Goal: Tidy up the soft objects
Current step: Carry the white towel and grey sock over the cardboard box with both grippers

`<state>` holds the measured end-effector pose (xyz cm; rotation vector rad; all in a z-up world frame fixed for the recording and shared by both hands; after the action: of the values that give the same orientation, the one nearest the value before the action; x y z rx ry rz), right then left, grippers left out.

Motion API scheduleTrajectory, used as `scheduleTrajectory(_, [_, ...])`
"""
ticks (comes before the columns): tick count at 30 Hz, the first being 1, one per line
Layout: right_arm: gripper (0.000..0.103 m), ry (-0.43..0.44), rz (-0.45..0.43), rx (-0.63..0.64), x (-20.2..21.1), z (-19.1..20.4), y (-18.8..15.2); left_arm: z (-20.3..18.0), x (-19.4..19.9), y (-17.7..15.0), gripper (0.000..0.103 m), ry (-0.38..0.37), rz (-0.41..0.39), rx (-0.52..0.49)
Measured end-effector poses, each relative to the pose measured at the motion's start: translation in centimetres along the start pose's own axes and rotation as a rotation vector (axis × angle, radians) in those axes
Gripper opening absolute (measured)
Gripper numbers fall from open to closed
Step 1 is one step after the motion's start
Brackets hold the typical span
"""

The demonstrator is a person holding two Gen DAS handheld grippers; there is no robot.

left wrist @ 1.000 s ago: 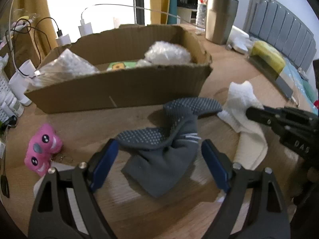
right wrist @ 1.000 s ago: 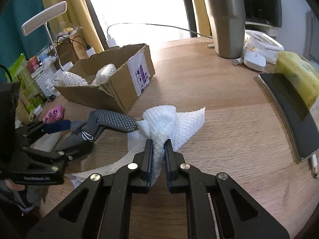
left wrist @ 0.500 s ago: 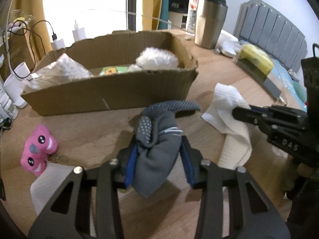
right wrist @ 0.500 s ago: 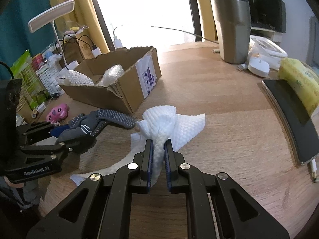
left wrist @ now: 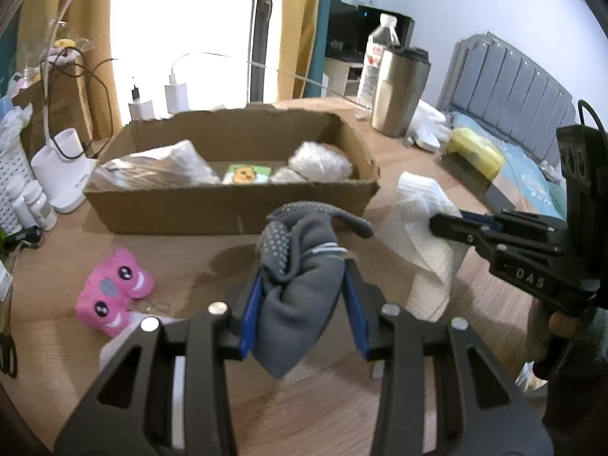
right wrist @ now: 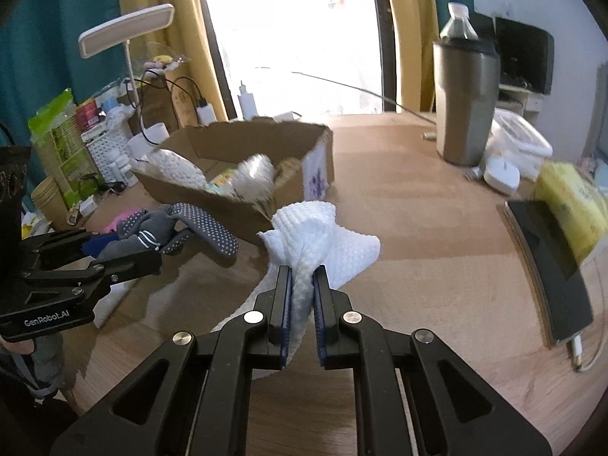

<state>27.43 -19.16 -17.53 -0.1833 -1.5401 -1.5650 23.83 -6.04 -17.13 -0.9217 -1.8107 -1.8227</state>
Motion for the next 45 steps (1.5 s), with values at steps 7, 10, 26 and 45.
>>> scheduleTrajectory(7, [0.012,0.008,-0.028,0.033,0.7,1.9,1.5,1.9,2.1,0.4,0.04,0.002,-0.048,0.029])
scheduleTrajectory(10, [0.012,0.014,-0.04,0.047,1.0,3.0,2.1,2.8,2.7,0.4,0.04,0.008,-0.064,0.047])
scheduleTrajectory(26, [0.012,0.064,-0.101,0.13,1.1,7.8,6.7,7.0,5.4,1.3,0.04,0.041,-0.132,0.107])
scheduleTrajectory(45, [0.012,0.089,-0.194,0.166,-0.2,9.1,12.9,10.3,6.0,4.8,0.04,0.086,-0.189,0.115])
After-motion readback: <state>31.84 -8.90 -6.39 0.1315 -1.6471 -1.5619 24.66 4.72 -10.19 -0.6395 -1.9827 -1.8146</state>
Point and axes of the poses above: each gripper's, at about its wrist camera, not at the fingertips, and x roughly against the way its jaws point, z to its left, y to its top, the point moved 10 cm from there along -x, roughly the way its jaws point, and after that the axes turned 6 degrees about -x, right-handed, at the moved point
